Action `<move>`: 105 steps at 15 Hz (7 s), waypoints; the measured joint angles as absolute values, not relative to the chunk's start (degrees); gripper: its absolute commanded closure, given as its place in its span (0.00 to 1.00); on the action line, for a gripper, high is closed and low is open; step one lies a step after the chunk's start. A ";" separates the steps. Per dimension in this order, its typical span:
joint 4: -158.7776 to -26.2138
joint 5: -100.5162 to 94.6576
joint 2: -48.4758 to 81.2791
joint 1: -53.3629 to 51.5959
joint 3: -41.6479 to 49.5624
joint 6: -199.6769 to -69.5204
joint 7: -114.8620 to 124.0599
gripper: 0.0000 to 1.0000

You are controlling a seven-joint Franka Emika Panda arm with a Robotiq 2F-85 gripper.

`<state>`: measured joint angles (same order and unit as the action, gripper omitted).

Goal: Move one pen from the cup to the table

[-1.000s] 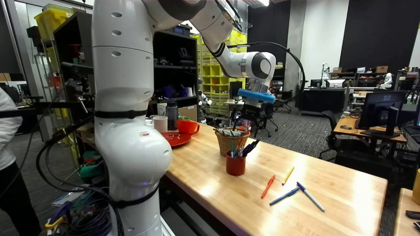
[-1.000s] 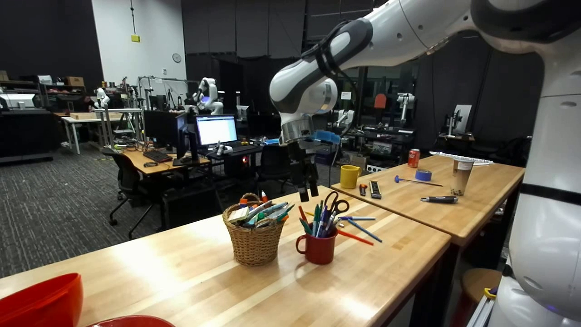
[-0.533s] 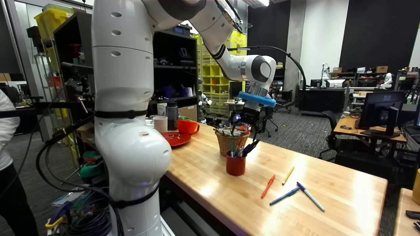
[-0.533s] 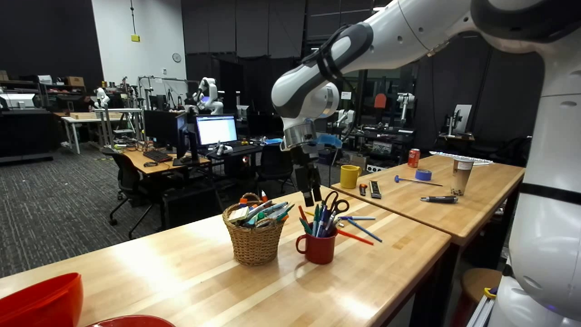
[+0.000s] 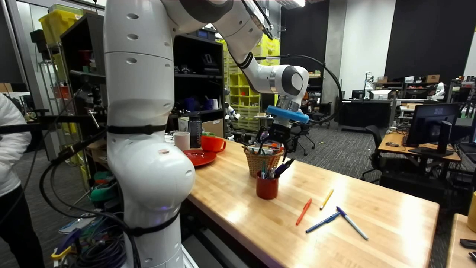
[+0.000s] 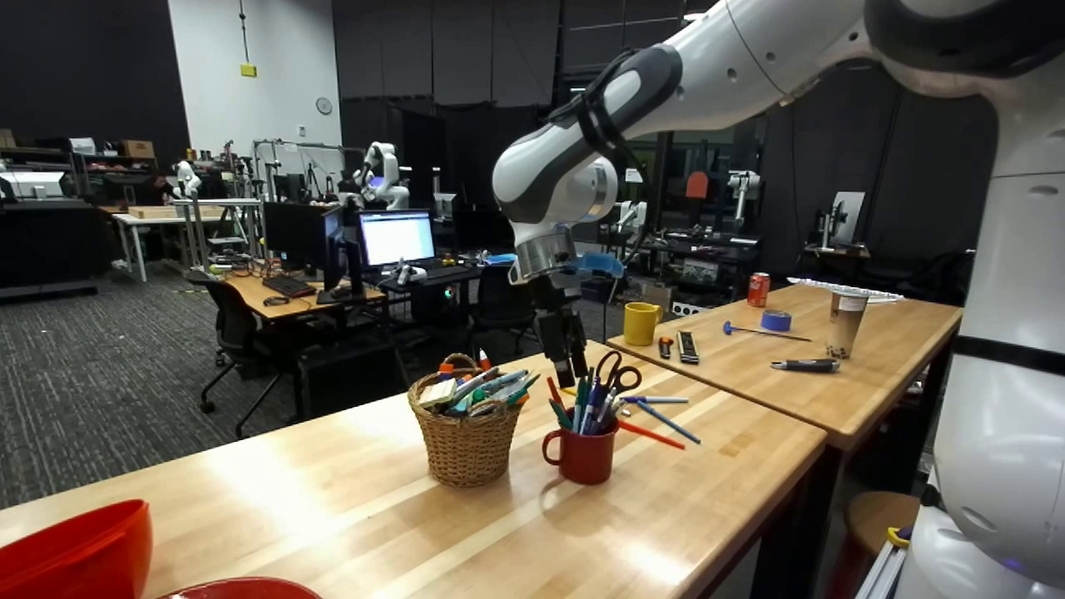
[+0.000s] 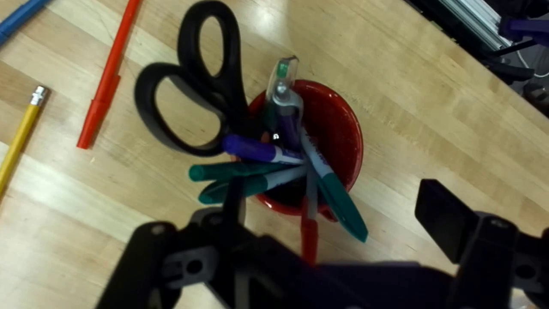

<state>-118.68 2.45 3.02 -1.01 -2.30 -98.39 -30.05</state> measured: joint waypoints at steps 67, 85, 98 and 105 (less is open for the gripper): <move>-115.25 3.66 6.18 -1.36 -3.89 -99.29 -29.66 0.97; -111.08 -0.57 -8.04 -1.44 -3.42 -96.49 -22.73 0.97; -94.21 -4.04 1.70 1.44 1.89 -89.67 -19.36 0.97; -83.03 -6.52 11.50 4.47 4.38 -88.06 -15.68 0.97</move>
<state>-83.03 -6.52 11.50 4.47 4.38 -88.06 -15.68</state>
